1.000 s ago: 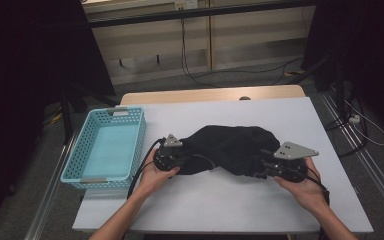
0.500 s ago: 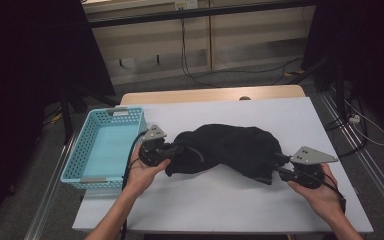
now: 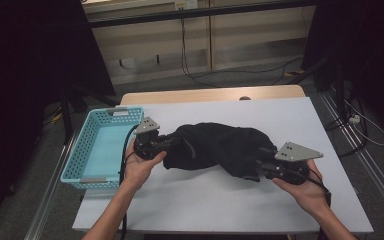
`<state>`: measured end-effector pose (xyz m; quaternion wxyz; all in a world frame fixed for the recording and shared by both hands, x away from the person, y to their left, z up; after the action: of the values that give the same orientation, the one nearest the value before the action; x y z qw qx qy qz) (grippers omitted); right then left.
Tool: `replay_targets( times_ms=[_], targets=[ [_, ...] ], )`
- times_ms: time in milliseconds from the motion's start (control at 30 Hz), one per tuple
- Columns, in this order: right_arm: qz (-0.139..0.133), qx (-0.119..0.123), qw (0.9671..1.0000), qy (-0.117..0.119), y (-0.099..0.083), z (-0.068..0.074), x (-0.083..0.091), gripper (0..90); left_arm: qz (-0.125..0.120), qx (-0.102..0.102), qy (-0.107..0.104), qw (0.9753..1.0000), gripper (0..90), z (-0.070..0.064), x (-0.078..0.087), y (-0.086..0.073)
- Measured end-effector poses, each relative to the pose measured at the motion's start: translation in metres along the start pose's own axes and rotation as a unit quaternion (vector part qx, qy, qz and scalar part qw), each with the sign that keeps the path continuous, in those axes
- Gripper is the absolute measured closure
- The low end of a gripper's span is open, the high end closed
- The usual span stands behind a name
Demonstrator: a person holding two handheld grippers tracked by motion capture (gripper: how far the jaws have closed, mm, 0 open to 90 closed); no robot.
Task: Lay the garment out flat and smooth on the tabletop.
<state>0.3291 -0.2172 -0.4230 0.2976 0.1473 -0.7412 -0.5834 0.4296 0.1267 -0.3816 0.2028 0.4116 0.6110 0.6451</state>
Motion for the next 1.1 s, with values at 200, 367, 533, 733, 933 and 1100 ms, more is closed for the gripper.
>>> replay_targets(
  times_ms=[200,367,533,733,933,1100],
  targets=[
    [-0.001,-0.007,1.0,-0.003,-0.001,-0.004,-0.001,56.7,-0.05,-0.003,0.007,0.9987,81.0,0.001,0.018,0.039],
    [0.001,-0.008,0.9999,-0.007,-0.006,-0.005,-0.005,57.4,-0.036,-0.007,-0.001,0.9993,80.9,-0.004,0.006,0.032],
    [0.026,-0.003,0.9991,-0.033,-0.021,-0.016,0.0,53.7,-0.021,0.006,0.001,0.9998,80.8,0.003,-0.003,0.02],
    [0.022,-0.008,0.9985,-0.049,-0.024,-0.026,0.019,56.2,-0.009,0.016,0.018,0.9997,80.4,0.011,-0.004,0.014],
    [0.007,-0.025,0.9984,-0.051,-0.024,-0.03,0.029,57.3,-0.009,0.018,0.007,0.9998,80.2,0.007,-0.011,0.011],
    [-0.002,-0.004,0.9999,-0.009,-0.004,-0.006,0.004,49.6,-0.014,0.011,0.001,0.9998,80.2,0.001,-0.018,0.016]
  ],
)
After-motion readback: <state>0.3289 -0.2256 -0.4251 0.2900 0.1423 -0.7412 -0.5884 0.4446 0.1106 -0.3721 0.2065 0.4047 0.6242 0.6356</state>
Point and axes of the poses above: each handheld gripper's, and its own axes: x roughly backward along the jaws, y roughly out of its top, z roughly to its left, the point moved 3 cm from there along -x, roughly forward along the jaws, and after that the axes turned 9 degrees about -z, right-handed, at the moved point
